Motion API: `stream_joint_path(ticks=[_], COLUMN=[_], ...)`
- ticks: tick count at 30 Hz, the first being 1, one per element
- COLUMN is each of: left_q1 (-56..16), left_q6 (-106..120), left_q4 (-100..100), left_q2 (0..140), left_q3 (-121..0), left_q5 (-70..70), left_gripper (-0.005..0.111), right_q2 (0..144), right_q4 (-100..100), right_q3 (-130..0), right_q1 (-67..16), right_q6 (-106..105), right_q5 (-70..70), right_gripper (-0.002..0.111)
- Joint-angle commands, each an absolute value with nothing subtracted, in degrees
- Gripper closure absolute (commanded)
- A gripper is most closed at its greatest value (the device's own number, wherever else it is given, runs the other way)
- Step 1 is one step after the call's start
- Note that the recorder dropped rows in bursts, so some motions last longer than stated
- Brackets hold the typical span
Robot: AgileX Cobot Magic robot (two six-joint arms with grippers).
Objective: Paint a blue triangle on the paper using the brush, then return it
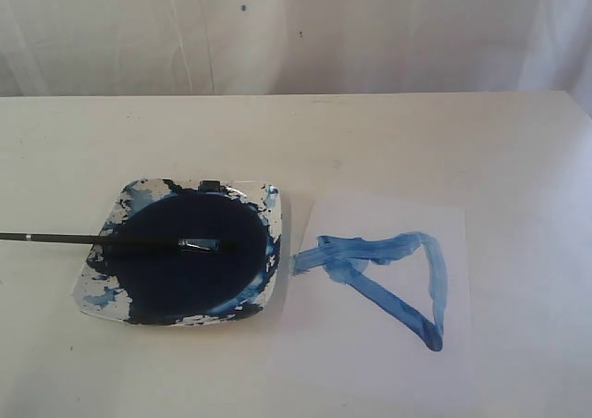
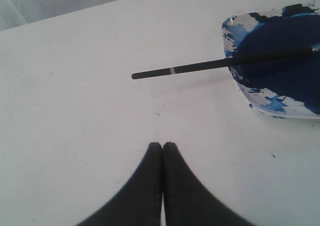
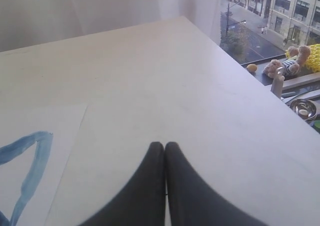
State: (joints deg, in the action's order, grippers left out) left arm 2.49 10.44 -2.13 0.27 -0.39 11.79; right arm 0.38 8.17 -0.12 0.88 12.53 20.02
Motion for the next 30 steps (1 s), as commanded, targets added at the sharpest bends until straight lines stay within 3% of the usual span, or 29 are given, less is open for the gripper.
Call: stream_joint_path(ticks=[1, 30], left_q1=[2.0, -0.3], left_q6=[10.5, 8.8], left_q4=[-2.8, -2.7], left_q2=[0.0, 0.0], left_q3=[0.0, 0.0], left_q5=[11.6, 12.2], left_gripper=[0.107, 0.107], right_q2=[0.0, 0.0], right_q4=[8.7, 8.7], right_q3=[0.0, 0.0], right_q1=[1.2, 1.2], right_q6=[12.2, 12.2], right_q5=[20.1, 20.1], right_gripper=[0.108, 0.108])
